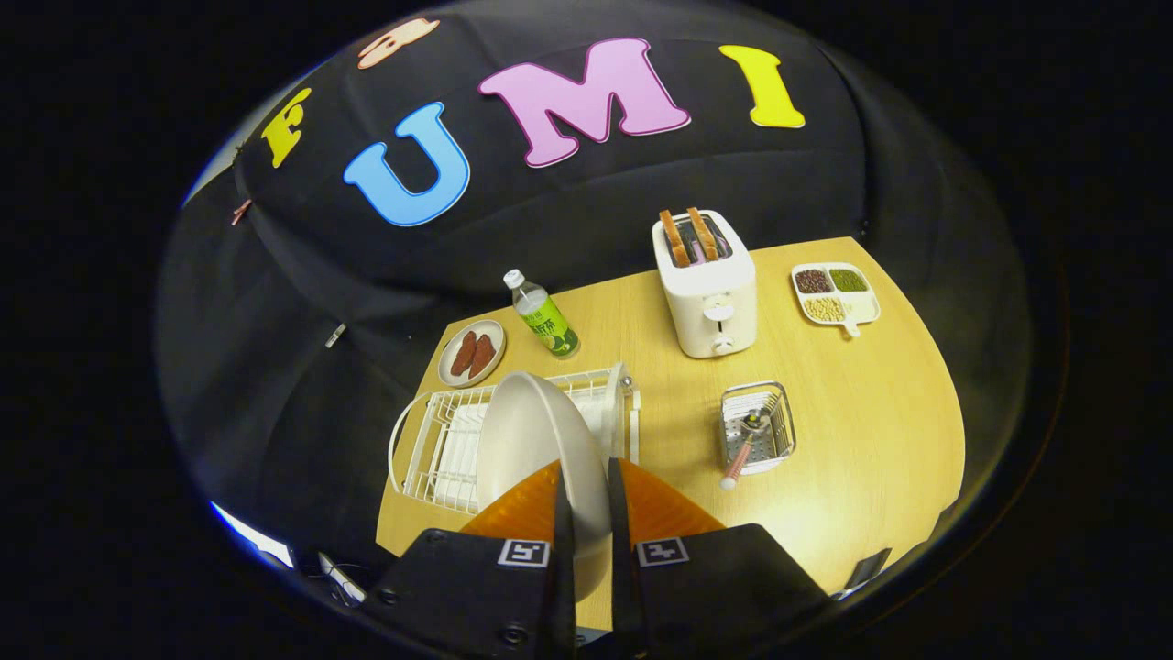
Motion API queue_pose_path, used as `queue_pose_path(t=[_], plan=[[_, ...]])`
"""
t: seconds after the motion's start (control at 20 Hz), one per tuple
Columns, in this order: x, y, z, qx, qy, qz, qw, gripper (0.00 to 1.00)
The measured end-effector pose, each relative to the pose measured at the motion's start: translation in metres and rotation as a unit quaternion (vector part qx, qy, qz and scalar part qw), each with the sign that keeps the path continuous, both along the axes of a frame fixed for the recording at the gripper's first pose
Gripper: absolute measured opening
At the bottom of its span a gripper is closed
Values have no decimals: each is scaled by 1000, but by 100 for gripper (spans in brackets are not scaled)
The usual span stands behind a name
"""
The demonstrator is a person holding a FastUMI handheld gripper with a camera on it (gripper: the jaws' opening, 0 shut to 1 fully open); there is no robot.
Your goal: Take the plate from the dish rack, then take the spoon from the basket and place it into the plate.
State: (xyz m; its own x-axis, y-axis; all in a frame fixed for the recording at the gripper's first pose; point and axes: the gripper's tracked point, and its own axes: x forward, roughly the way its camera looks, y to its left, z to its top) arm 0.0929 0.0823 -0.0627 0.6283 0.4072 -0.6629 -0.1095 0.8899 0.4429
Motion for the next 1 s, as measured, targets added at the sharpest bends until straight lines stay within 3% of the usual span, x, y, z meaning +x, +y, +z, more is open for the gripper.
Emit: queue_pose_path(t=[0.6,1.0], plan=[[-101,-99,-72,36,87,-10,995,20],[-89,-122,-156,30,144,6,989,20]])
